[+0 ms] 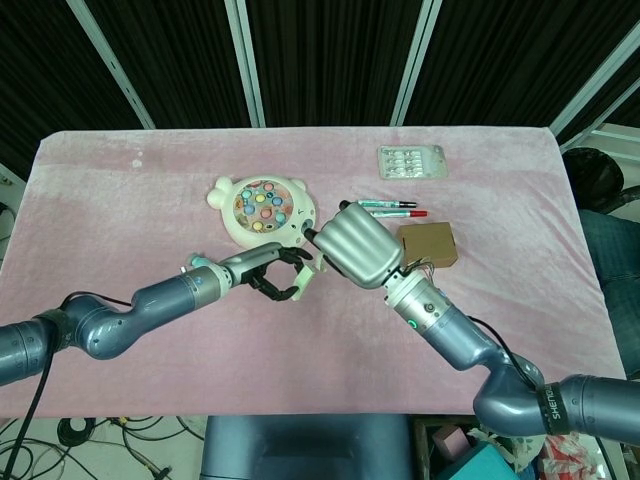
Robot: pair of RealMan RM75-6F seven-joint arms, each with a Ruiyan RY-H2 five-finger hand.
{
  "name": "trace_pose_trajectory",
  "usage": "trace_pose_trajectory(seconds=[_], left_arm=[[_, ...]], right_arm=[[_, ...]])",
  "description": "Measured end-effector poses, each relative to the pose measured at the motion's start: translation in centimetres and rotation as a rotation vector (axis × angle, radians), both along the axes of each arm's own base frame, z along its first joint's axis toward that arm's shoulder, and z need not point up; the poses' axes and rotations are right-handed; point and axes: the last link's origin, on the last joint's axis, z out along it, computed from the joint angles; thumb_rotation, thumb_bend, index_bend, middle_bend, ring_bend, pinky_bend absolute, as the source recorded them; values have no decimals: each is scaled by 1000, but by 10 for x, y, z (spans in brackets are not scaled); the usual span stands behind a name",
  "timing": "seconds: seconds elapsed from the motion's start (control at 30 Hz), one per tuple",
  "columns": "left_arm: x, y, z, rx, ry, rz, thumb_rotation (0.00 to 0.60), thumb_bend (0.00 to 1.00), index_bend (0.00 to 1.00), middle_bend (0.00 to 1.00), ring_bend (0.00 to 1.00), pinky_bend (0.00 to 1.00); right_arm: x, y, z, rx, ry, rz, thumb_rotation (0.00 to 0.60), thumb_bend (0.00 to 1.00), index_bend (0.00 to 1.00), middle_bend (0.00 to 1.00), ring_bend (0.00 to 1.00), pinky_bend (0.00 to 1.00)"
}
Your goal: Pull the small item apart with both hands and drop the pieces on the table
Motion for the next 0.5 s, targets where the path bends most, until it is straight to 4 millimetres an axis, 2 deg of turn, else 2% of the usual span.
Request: trace_pose_trajectory(seconds=[0.2, 0.37, 0.5], left_arm=[[-18, 2, 1, 22, 47, -5, 600, 509, 544, 95, 0, 0], [-47, 3, 4, 52, 131, -21, 600, 509, 542, 92, 0, 0], [-66, 3, 2, 72, 211, -53, 600, 510, 535, 90, 0, 0]], right_arm=[[-11, -3, 17, -37, -10, -29, 600, 509, 788, 753, 790, 583], [-27, -6, 32, -61, -17, -66, 600, 510, 789, 752, 790, 583], [-42, -6, 30, -50, 20, -91, 600, 498, 789, 751, 789, 583]])
